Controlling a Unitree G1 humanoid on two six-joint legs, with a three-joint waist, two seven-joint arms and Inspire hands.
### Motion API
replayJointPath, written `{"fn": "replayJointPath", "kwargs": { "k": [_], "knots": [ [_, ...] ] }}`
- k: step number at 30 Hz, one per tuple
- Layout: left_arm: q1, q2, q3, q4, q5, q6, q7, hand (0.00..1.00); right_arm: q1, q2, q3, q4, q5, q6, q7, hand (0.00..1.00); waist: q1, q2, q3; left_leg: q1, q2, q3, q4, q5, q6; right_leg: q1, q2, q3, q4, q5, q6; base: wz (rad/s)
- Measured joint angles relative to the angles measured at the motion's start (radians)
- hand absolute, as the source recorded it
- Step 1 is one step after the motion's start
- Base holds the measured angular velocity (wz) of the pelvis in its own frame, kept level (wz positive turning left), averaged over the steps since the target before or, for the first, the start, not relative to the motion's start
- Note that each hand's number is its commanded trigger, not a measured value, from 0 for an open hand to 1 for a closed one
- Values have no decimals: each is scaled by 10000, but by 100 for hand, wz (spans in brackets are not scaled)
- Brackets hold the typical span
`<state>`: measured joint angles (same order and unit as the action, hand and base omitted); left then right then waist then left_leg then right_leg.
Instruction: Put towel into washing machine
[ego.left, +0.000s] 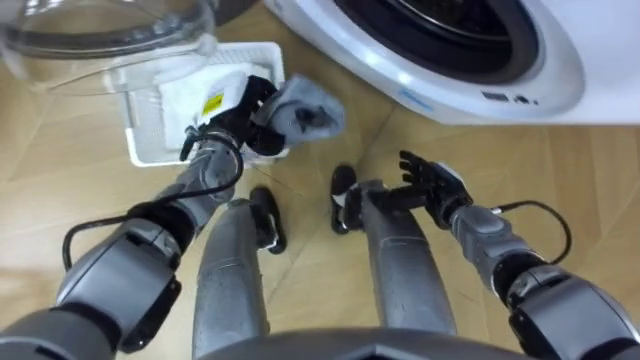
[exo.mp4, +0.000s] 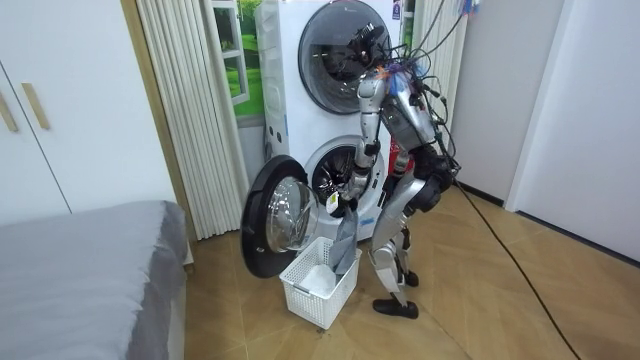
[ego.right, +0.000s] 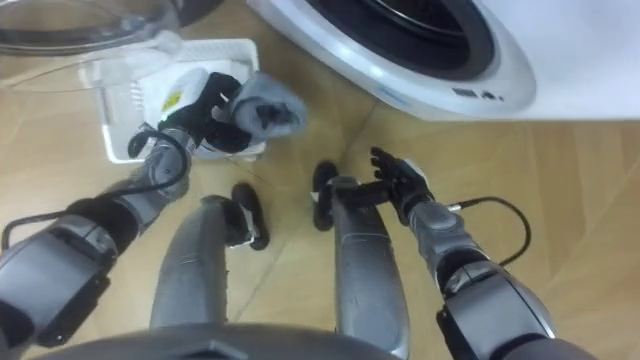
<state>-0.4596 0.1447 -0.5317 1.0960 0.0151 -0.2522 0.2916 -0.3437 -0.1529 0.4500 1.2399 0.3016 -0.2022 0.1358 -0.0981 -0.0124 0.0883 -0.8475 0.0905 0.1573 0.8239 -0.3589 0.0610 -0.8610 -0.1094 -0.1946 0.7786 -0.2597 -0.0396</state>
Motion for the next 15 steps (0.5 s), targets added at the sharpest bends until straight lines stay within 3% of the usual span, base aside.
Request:
{"fn": "replayJointPath", "kwargs": {
  "k": [4, 5, 6, 7, 9, 15],
  "knots": [
    [541, -22, -11, -633, -2290, -53, -1078, 100, 98, 42, -9, -379, -926, 74, 67, 0, 292, -39, -89, 177, -46, 38, -59, 29, 52, 154, -53, 11, -22, 1, -2, 4],
    [723, -65, -24, -769, -3090, -89, -1504, 100, 70, 102, -15, -426, -1128, 75, 81, 0, 335, -35, -139, 220, -103, 29, -101, 69, 72, 179, -114, -2, -68, -1, -7, 9],
    [852, -158, -36, -772, -3802, -95, -1950, 100, 83, 149, -15, -424, -1160, 80, 90, 0, 441, -14, -266, 243, -134, 25, -214, 141, 81, 211, -129, -17, -176, 53, -27, 10],
    [914, -175, -55, -794, -4134, -90, -2171, 100, 114, 181, -15, -423, -1189, 82, 92, 0, 471, -20, -305, 282, -151, 26, -288, 195, 92, 250, -137, -21, -242, 101, -29, 4],
    [1343, -172, -150, -1187, -5606, -85, -2906, 100, 140, 371, -22, -499, -1455, 87, 111, 0, 497, -43, -349, 519, -172, 24, -587, 390, 101, 519, -123, -85, -581, 278, -48, 2],
    [1764, -279, -257, -1509, -7843, 129, -4719, 100, 354, 491, -28, -828, -1703, 96, 251, 0, 517, -58, -376, 737, -164, -69, -852, 590, 106, 878, -80, -260, -1000, 523, -74, 4]
  ]
}}
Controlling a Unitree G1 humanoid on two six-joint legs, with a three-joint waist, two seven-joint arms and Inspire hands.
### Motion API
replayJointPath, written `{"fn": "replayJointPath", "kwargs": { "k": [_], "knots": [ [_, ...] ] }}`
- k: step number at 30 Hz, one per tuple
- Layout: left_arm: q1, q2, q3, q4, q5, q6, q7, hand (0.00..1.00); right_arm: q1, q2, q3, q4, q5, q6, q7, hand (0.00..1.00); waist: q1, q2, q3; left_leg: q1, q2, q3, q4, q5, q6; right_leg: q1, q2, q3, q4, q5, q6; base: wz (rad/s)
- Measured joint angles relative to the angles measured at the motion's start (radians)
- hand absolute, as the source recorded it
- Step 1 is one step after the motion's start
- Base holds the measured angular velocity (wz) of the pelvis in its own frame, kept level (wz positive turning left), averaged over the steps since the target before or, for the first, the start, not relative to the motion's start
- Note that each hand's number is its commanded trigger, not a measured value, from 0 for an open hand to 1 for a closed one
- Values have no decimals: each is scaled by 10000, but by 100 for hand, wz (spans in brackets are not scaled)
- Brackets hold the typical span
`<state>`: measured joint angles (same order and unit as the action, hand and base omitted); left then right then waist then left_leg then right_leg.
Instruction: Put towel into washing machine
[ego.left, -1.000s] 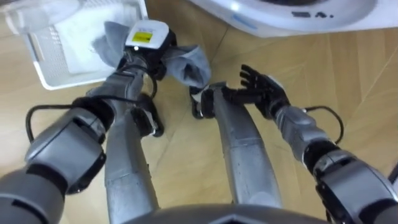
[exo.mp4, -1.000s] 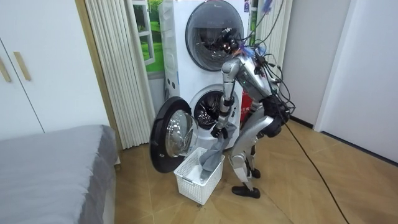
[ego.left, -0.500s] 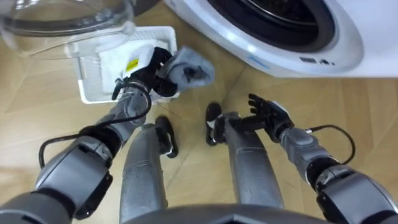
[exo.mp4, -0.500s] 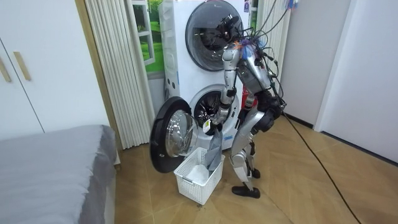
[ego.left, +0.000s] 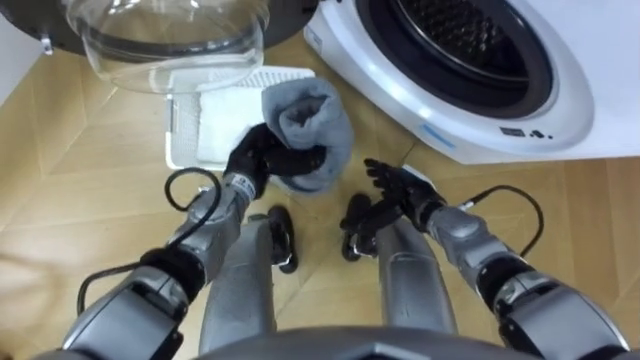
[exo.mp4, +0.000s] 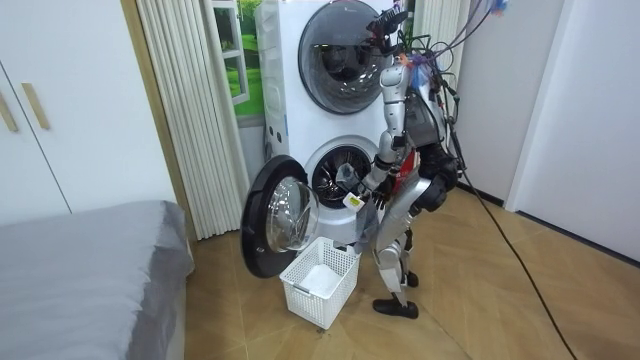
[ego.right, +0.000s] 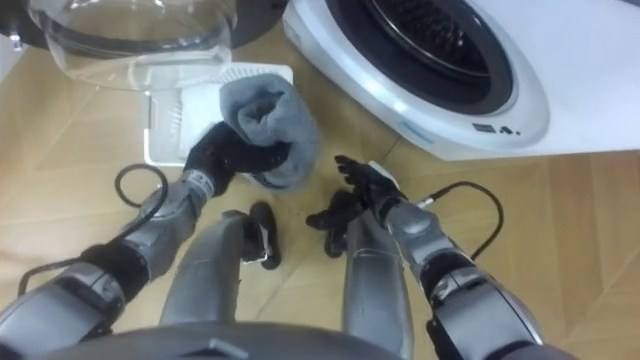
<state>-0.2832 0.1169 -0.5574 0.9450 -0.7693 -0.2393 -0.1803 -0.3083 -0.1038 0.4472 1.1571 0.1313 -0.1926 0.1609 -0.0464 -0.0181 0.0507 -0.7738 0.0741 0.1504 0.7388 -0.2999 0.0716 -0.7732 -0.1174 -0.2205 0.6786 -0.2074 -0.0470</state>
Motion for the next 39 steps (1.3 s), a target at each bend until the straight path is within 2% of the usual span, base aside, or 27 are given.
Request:
{"fn": "replayJointPath", "kwargs": {
  "k": [2, 5, 9, 14, 19, 20, 21, 22, 24, 27, 32, 39],
  "knots": [
    [130, -34, -55, -12, -686, 112, -423, 100, 59, -3, -76, -2, -20, 2, 45, 0, -6, -12, -7, 1, -3, -9, -53, 21, 2, 13, 12, -11, -70, 28, 9, 0],
    [281, -19, -189, -4, -1837, 558, -807, 100, 111, -51, -181, -3, -246, 189, 49, 0, -8, -17, -10, -9, -5, -17, -129, 41, -4, 16, 39, -22, -187, 71, 16, 0],
    [364, -44, -199, -4, -2504, 982, -1372, 100, 20, 7, -358, -15, -217, 416, 176, 0, -8, -22, -12, -21, 3, -29, -163, 42, -8, 15, 53, -38, -229, 69, 18, 0],
    [368, -129, -330, -5, -3668, 1296, -1866, 100, -73, 100, -401, -88, -212, 432, 166, 0, -45, -23, -13, -21, 0, -44, -182, 43, -8, 28, 59, -45, -264, 66, 23, 1],
    [366, -158, -387, -13, -4194, 1563, -2090, 100, -156, 103, -402, -167, -275, 615, 165, 0, -72, -28, -30, 18, 20, -4, -187, 46, -13, 30, 81, 8, -239, 66, 22, -1],
    [356, -163, -386, -14, -4193, 1636, -2160, 100, -154, 98, -404, -195, -275, 638, 165, 9, -72, -27, -30, 18, 27, -6, -183, 48, -18, 30, 88, 11, -232, 66, 21, 0],
    [357, -172, -388, -33, -4193, 1690, -2218, 100, -148, 95, -405, -205, -268, 654, 164, 72, -76, -28, -31, 18, 27, -7, -180, 51, -23, 26, 88, 15, -215, 65, 18, 0],
    [357, -184, -391, -38, -4193, 1702, -2232, 100, -146, 95, -405, -223, -267, 689, 160, 100, -75, -26, -31, 18, 28, -7, -175, 52, -24, 23, 88, 16, -208, 64, 17, 0],
    [354, -287, -393, -43, -4303, 1787, -2234, 100, -157, 106, -399, -263, -243, 855, 124, 100, -88, -24, -57, 18, 20, -10, -169, 56, -31, 21, 69, 2, -179, 60, 10, 0],
    [354, -477, -398, -58, -4727, 1909, -2234, 100, -125, 113, -403, -263, -252, 866, -86, 100, -86, -20, -105, 15, 18, -15, -149, 56, -31, 22, 67, 0, -172, 63, 6, 0],
    [348, -571, -396, -264, -4977, 1968, -2233, 100, -109, 112, -405, -298, -252, 980, -495, 100, -84, -6, -214, 22, 21, -15, -144, 59, -35, 28, 69, -4, -168, 69, -4, 0],
    [350, -603, -397, -357, -5367, 1963, -2233, 100, -76, 128, -409, -356, -270, 979, -802, 100, -37, 1, -217, 17, 34, -17, -169, 61, -39, 29, 95, 2, -211, 74, -11, 0]
  ]
}}
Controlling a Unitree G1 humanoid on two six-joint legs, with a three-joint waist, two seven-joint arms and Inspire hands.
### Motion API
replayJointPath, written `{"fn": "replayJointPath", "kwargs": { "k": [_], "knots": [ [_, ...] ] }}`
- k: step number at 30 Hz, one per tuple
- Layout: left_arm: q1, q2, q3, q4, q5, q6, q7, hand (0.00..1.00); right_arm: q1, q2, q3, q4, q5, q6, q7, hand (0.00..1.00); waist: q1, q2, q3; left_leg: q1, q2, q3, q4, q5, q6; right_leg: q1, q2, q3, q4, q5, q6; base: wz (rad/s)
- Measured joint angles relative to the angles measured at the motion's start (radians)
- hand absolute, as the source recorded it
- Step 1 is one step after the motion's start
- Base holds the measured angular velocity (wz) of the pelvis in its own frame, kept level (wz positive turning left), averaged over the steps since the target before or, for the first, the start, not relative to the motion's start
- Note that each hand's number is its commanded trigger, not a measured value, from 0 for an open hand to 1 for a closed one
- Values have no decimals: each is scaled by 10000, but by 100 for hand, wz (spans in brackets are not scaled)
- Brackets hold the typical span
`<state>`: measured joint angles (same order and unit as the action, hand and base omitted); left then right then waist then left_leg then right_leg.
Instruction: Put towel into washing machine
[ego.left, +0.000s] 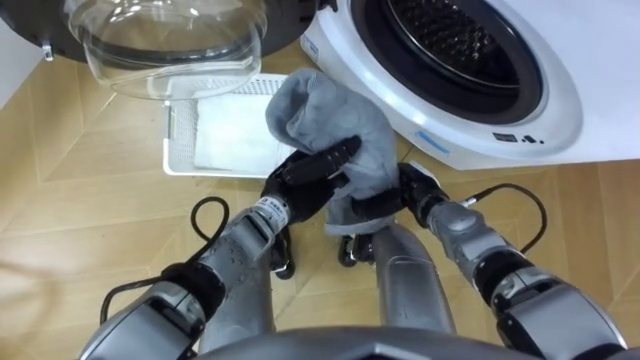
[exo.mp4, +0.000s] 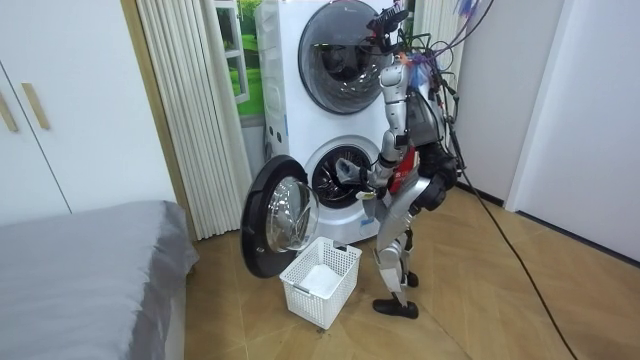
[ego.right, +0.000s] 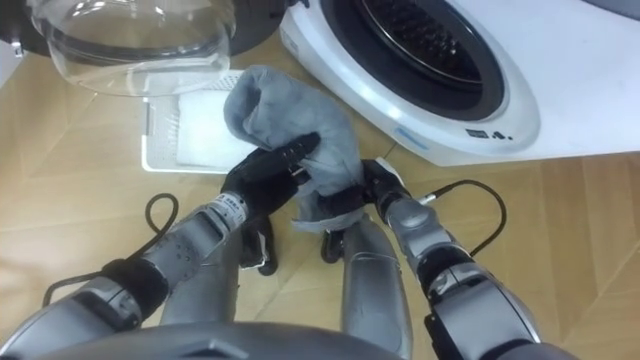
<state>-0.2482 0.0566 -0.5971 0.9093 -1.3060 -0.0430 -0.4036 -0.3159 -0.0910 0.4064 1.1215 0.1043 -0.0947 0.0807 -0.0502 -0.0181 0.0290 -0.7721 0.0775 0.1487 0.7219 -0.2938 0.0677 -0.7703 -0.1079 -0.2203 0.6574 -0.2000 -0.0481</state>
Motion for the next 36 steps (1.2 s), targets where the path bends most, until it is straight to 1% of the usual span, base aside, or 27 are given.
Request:
{"fn": "replayJointPath", "kwargs": {
  "k": [1, 2, 4, 6, 10, 12, 14, 16, 19, 20, 22, 24, 26, 27, 28, 30, 32, 34, 35, 36],
  "knots": [
    [0, 0, 1, 0, -3, -2, 0, 53, -7, 2, -11, -11, 0, 0, -27, 100, 3, 3, -1, 0, 4, 0, -4, 0, 0, 0, 7, 1, -11, 1, 0, 0],
    [0, -3, 3, -1, -15, -5, 0, 1, -1, 20, -81, -22, 0, 0, -61, 100, 16, 6, -3, -1, 11, -1, -7, 0, -1, 1, 16, 1, -20, 1, 0, 0],
    [5, -20, 21, -2, -16, -12, 0, 0, 74, 27, -182, -19, 5, -9, -84, 100, 31, 25, -9, -2, 16, -3, -40, 3, -7, 10, 27, -3, -63, 3, -3, 0],
    [30, -41, 33, -1, -17, 1, -2, 0, 232, -9, -357, -38, -19, -37, -134, 100, 125, 69, -28, 7, 41, -6, -57, 7, -14, 45, 65, -1, -132, 24, -9, 0],
    [41, -84, 55, 2, -18, 99, -146, 0, 330, -165, -384, -34, -19, 3, -192, 100, 352, 203, 0, 29, 48, -11, -78, 5, -18, 84, 103, 0, -170, 33, 0, 0],
    [132, -99, 58, 0, -408, 143, -438, 0, 415, -172, -382, -31, 42, 38, -448, 100, 564, 242, 2, 146, 38, 14, -182, 4, -26, 163, 80, 5, -204, 30, -2, 0],
    [209, -99, 181, -19, -659, 165, -538, 0, 434, -173, -386, -16, 70, 113, -569, 100, 663, 252, -3, 242, -4, 14, -306, 37, -64, 215, 58, 13, -255, 28, -5, 0],
    [255, -105, 304, -47, -770, 161, -588, 0, 441, -178, -389, -12, 164, 130, -590, 100, 757, 277, 12, 248, -11, 4, -346, 56, -91, 209, 67, 19, -271, 30, -16, 0],
    [285, -38, 681, 169, -627, 160, -637, 0, 443, -181, -571, -6, 463, 250, -555, 100, 857, 350, 28, 235, 7, -39, -404, 75, -124, 229, 113, -7, -353, 31, -37, 1],
    [361, 43, 812, 182, -599, 161, -629, 0, 443, -191, -589, -7, 622, 288, -559, 100, 852, 386, 49, 235, 0, -51, -438, 81, -133, 226, 119, -11, -370, 28, -39, 0],
    [492, 188, 922, 161, -487, 149, -567, 0, 455, -226, -658, -7, 1196, 318, -557, 100, 858, 401, 58, 210, -21, -39, -466, 82, -138, 164, 82, -22, -336, 2, -54, 0],
    [700, 380, 1120, 119, 26, 126, -251, 0, 479, -259, -885, -6, 1934, 320, -565, 100, 862, 419, 69, 178, -33, -31, -484, 82, -138, 130, 60, -32, -310, -37, -46, 0],
    [854, 509, 1289, -49, 361, 94, 50, 0, 493, -338, -992, 8, 2567, 316, -561, 100, 873, 422, 71, 173, -40, -38, -502, 81, -139, 133, 64, -33, -346, -46, -36, 0],
    [887, 539, 1466, -41, 859, 56, 237, 0, 492, -387, -1077, 86, 2890, 312, -562, 100, 900, 427, 74, 170, -38, -40, -508, 81, -138, 141, 66, -50, -367, -46, -36, 0],
    [921, 546, 1551, -11, 1115, 42, 359, 0, 493, -400, -1142, 139, 3000, 313, -563, 100, 911, 428, 75, 170, -38, -44, -511, 81, -138, 147, 68, -57, -373, -46, -36, 0],
    [979, 580, 1704, 92, 2094, -72, 857, 0, 427, -449, -1266, 357, 3376, 311, -566, 100, 947, 448, 89, 169, -33, -48, -514, 81, -139, 167, 70, -76, -357, -46, -36, 0],
    [986, 572, 1728, 124, 2543, -98, 1194, 0, 439, -545, -1272, 448, 3805, 330, -554, 100, 1014, 448, 92, 181, -43, -38, -535, 81, -139, 163, 55, -72, -333, -45, -35, 0],
    [1017, 533, 1876, 148, 2961, -97, 1456, 0, 448, -622, -1423, 456, 4182, 431, -538, 100, 1066, 424, 107, 223, -73, -22, -595, 85, -139, 161, 30, -59, -325, -46, -33, 0],
    [1042, 525, 1995, 170, 3199, -94, 1606, 0, 439, -638, -1590, 455, 4429, 482, -526, 100, 1065, 389, 130, 247, -103, -23, -635, 104, -148, 161, 7, -58, -327, -49, -30, 3],
    [1050, 571, 2014, 186, 3185, -93, 1696, 0, 421, -670, -1703, 455, 4740, 543, -491, 100, 1060, 340, 161, 268, -145, -31, -663, 119, -159, 155, -22, -50, -326, -74, -30, 5]
  ]
}}
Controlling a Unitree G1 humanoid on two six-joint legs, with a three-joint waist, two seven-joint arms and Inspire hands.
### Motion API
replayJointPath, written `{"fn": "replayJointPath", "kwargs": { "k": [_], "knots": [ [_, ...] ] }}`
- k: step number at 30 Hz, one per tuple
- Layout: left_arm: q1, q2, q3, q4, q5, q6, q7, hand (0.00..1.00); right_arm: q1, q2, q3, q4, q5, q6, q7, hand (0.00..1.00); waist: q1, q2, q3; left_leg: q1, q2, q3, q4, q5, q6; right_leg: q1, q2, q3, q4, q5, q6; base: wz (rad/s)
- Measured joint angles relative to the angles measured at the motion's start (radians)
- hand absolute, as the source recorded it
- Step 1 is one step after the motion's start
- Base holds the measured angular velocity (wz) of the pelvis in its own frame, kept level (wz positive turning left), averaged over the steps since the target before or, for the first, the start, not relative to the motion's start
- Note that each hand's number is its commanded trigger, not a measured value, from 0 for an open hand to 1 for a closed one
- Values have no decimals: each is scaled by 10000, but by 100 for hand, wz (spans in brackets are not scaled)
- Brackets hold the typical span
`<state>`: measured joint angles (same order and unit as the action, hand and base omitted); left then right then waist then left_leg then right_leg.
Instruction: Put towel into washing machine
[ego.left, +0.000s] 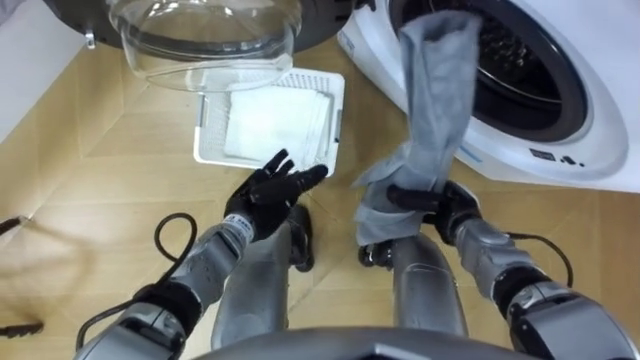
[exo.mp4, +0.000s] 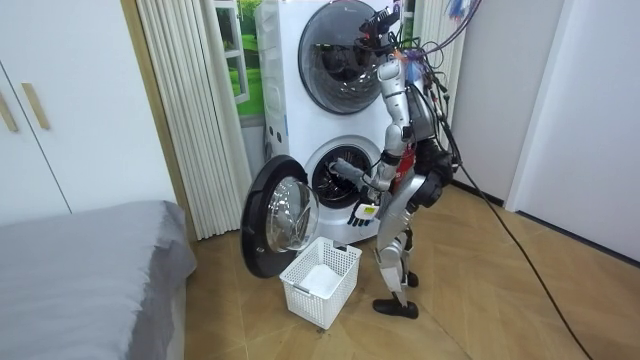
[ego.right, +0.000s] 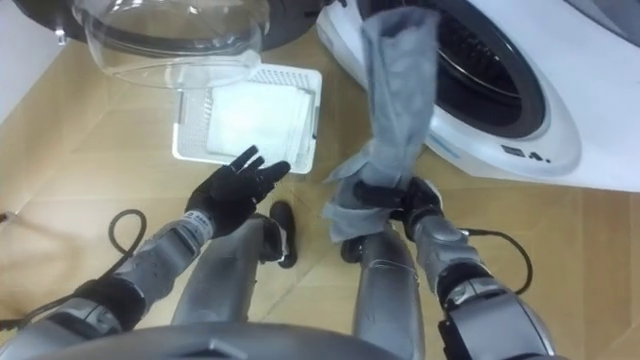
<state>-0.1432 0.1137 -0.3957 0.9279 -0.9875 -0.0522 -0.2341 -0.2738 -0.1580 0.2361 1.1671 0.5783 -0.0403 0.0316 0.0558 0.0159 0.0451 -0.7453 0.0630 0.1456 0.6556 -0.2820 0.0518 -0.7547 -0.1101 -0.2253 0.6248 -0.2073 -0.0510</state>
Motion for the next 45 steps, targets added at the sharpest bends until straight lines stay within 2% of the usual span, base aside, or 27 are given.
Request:
{"fn": "replayJointPath", "kwargs": {
  "k": [4, 8, 11, 16, 22, 23, 24, 29, 30, 33, 36, 40, 41, 42, 45],
  "knots": [
    [8, 93, 33, -7, 5, 22, 242, 0, -66, -135, -427, -3, 1002, 227, 83, 100, -56, -67, 41, -13, -61, -63, 10, 2, -1, -1, -49, -13, 46, -36, 29, 5],
    [-25, 132, 446, -21, 257, 53, 512, 0, -451, -136, -1023, 127, 2121, 463, 140, 100, -248, -346, 157, -30, -89, -49, 54, 10, 16, -20, -91, 4, 189, -70, 58, 0],
    [-54, 136, 611, -56, 388, 129, 716, 0, -691, -213, -1247, 360, 2844, 577, 145, 100, -267, -512, 129, -175, -71, -84, 166, 7, 21, -105, -82, -32, 212, -71, 57, 2],
    [-112, 137, 786, -23, 454, 353, 951, 0, -877, -562, -1414, 511, 2948, 952, 483, 100, -266, -552, 114, -337, -69, -81, 303, -6, 48, -230, -110, -48, 308, -70, 59, 0],
    [23, 327, 801, -113, 649, 612, 1099, 0, -1201, -844, -1506, 946, 4479, 1462, 727, 100, -159, -677, 83, -326, -53, 57, 382, -4, 54, -334, -128, 51, 422, -60, 44, -3],
    [138, 411, 822, -385, 661, 674, 1172, 0, -1256, -851, -1561, 920, 4586, 1560, 726, 100, -181, -740, 84, -330, -50, 69, 395, -4, 53, -359, -142, 64, 465, -64, 37, -3],
    [243, 525, 873, -746, 645, 684, 1183, 0, -1378, -854, -1668, 843, 4763, 1781, 698, 100, -190, -914, 68, -353, -58, 147, 393, 2, 62, -488, -175, 165, 574, -74, 20, -6],
    [141, 531, 929, -830, 651, 668, 1234, 0, -2184, -869, -1966, 656, 6443, 2267, 393, 100, -305, -1171, 82, -484, -172, 158, 553, 66, 175, -643, -347, 181, 869, -80, 24, 5],
    [187, 502, 1036, -900, 600, 658, 1298, 0, -2265, -870, -2308, 398, 6728, 2464, 221, 100, -349, -1247, 78, -477, -235, 161, 558, 94, 219, -643, -445, 152, 941, -90, 45, 16],
    [579, 566, 1221, -1316, 636, 657, 1471, 0, -2557, -870, -2880, -201, 7837, 2790, -272, 100, -484, -1363, 67, -526, -317, 125, 704, 82, 310, -651, -492, 139, 1079, -123, 127, 12],
    [965, 524, 1452, -1932, 913, 685, 1655, 0, -2926, -870, -3750, -604, 8654, 2824, -836, 100, -641, -1374, 66, -645, -413, 132, 724, 131, 447, -719, -607, 103, 1092, -104, 250, 12],
    [1179, 429, 1576, -2251, 1069, 678, 1712, 0, -3271, -870, -4137, -681, 9173, 2823, -1404, 100, -790, -1379, 64, -820, -577, 192, 778, 153, 607, -943, -702, 268, 1240, -117, 443, 9],
    [1185, 400, 1591, -2252, 1073, 678, 1773, 0, -3292, -870, -4249, -681, 9196, 2821, -1537, 59, -817, -1379, 65, -836, -600, 226, 823, 130, 646, -963, -738, 298, 1302, -137, 485, 0],
    [1184, 382, 1630, -2254, 1088, 678, 1794, 0, -3294, -870, -4264, -681, 9197, 2821, -1690, 0, -865, -1379, 65, -844, -614, 241, 875, 98, 696, -964, -771, 303, 1389, -166, 530, 0],
    [1116, 327, 1714, -2333, 1095, 677, 1828, 0, -3325, -870, -4374, -681, 9208, 2821, -2136, 0, -913, -1379, 65, -859, -654, 249, 907, 64, 751, -967, -817, 314, 1410, -195, 580, 1]
  ]
}}
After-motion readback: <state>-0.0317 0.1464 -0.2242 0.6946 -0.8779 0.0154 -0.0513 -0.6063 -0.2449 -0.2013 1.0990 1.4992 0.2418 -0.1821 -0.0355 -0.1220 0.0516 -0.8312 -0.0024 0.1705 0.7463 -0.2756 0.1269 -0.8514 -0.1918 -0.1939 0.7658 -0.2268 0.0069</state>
